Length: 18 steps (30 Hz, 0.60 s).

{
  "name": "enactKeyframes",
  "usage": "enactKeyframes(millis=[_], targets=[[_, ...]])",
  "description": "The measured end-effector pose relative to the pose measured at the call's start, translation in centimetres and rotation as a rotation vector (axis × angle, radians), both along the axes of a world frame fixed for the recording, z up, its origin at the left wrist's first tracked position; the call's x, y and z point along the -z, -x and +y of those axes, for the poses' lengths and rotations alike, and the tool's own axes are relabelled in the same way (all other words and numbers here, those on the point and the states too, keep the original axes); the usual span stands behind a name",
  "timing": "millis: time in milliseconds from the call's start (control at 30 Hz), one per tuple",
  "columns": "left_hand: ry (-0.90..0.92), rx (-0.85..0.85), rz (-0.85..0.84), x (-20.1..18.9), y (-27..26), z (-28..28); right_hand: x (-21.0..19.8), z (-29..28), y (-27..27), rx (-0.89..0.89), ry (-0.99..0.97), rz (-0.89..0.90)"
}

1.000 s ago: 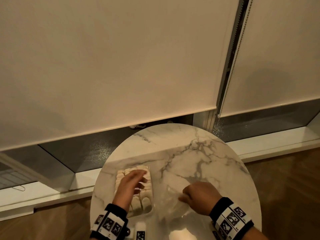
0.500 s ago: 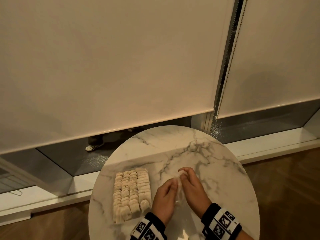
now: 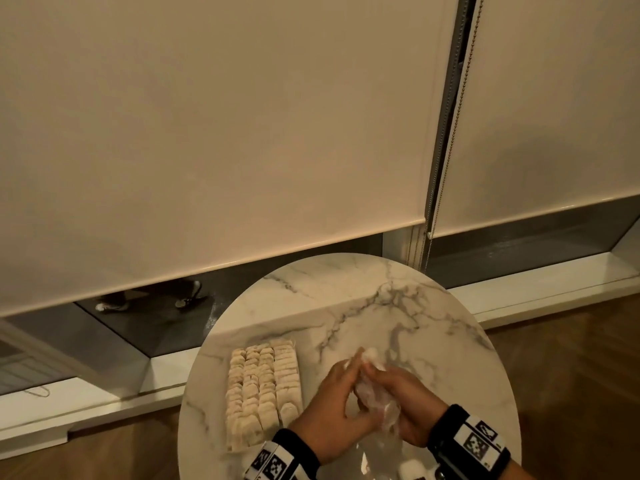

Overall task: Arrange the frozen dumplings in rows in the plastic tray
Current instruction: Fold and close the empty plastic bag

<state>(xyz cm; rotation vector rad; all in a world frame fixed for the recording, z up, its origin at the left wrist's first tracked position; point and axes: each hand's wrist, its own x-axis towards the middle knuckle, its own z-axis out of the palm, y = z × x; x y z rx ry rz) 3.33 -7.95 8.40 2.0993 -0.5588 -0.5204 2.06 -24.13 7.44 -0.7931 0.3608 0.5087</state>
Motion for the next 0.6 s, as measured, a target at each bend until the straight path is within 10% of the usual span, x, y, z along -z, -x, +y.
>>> enactKeyframes(millis=[267,600], targets=[[-0.018,-0.025,-0.178,0.7,-0.7,-0.2,0.3,0.1,0.6,-0.285,0.211,-0.074],[-0.185,-0.172,-0.267,0.4,-0.8,-4.2,0.0,-4.9,2.2,-0.314,-0.134,0.013]])
